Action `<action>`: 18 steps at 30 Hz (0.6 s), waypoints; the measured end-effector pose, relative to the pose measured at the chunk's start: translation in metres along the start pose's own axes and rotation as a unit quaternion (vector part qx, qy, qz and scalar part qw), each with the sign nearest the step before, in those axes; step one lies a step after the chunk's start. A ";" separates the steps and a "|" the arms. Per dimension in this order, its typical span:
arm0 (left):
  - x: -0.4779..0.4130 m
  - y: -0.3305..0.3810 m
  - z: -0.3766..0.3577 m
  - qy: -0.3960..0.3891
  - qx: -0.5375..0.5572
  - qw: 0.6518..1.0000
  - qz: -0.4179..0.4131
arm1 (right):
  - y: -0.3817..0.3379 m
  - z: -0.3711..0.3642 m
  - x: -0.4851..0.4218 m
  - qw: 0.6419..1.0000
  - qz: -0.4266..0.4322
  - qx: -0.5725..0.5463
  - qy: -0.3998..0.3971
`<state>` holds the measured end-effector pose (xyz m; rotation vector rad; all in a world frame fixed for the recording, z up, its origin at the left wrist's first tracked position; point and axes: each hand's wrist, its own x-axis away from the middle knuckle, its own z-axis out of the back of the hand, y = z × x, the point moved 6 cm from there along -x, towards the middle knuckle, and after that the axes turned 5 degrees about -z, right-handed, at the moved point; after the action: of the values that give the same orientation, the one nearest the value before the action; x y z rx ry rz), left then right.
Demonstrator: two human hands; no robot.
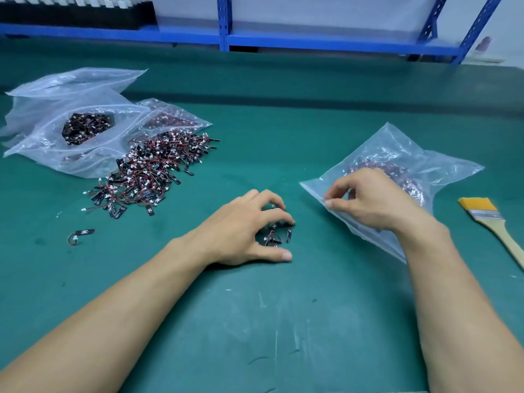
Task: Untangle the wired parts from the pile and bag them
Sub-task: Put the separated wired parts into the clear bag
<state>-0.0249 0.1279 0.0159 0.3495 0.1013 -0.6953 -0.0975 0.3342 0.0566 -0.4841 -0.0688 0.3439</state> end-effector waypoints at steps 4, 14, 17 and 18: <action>0.001 -0.001 0.007 0.040 0.038 0.998 0.006 | -0.012 -0.002 -0.002 0.995 0.024 -0.077 0.057; 0.002 -0.005 0.017 0.092 -0.001 0.996 0.008 | -0.006 -0.001 0.003 0.971 -0.048 -0.233 0.040; 0.004 -0.008 0.020 0.122 0.051 0.991 0.032 | -0.004 -0.005 0.001 0.965 -0.058 -0.254 0.021; 0.005 -0.008 0.021 0.138 0.079 0.986 0.045 | -0.004 -0.005 0.000 0.965 -0.056 -0.257 0.017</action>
<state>-0.0272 0.1118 0.0323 0.5997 0.2928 -0.5630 -0.0957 0.3285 0.0535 -0.9962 -0.1544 0.2025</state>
